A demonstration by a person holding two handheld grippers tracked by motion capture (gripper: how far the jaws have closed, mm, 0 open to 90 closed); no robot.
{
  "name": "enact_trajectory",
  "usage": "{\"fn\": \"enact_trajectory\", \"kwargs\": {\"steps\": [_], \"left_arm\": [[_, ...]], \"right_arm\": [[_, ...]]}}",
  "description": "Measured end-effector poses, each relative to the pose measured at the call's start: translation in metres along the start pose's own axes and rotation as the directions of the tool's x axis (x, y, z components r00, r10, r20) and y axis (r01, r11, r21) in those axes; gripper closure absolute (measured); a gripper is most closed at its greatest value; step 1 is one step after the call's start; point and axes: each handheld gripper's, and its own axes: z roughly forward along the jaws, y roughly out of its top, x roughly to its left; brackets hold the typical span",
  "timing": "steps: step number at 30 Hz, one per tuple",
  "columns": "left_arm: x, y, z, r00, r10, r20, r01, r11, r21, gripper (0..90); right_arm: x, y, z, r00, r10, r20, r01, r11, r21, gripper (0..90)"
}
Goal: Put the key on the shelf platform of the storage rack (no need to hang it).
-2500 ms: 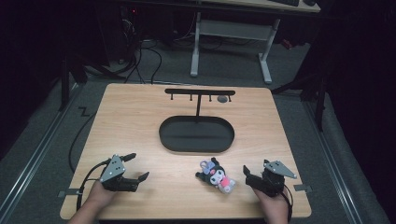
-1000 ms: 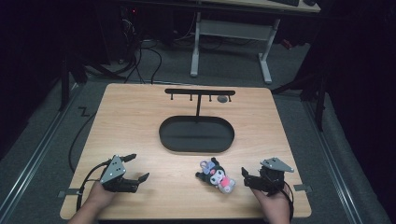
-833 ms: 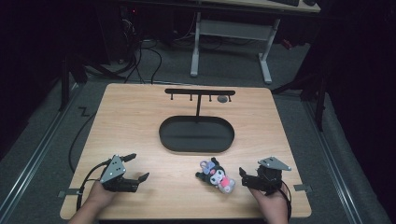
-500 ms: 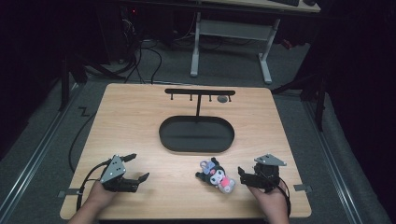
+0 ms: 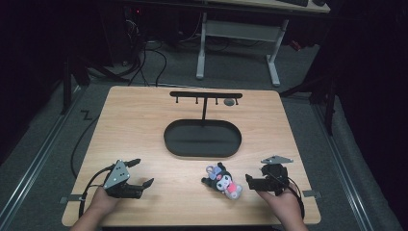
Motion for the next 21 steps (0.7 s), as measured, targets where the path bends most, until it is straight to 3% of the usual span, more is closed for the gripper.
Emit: {"fn": "enact_trajectory", "kwargs": {"steps": [4,13,21], "left_arm": [[-0.0004,0.0,0.0003,1.0,0.002,-0.002,-0.002,1.0,-0.002,15.4],[0.0001,0.0001,0.0006,1.0,-0.002,-0.002,0.002,1.0,-0.002,15.4],[-0.0001,0.0001,0.0004,1.0,0.0,-0.001,0.0,1.0,-0.001,15.4]], "right_arm": [[-0.0015,0.0027,-0.0003,0.9999,0.009,-0.012,-0.008,1.0,0.027,11.5],[-0.0059,0.0051,0.0017,0.9995,-0.031,0.0,0.031,0.995,0.095,11.6],[-0.0103,0.0054,0.0024,0.9981,-0.059,0.016,0.056,0.983,0.176,10.9]]}}
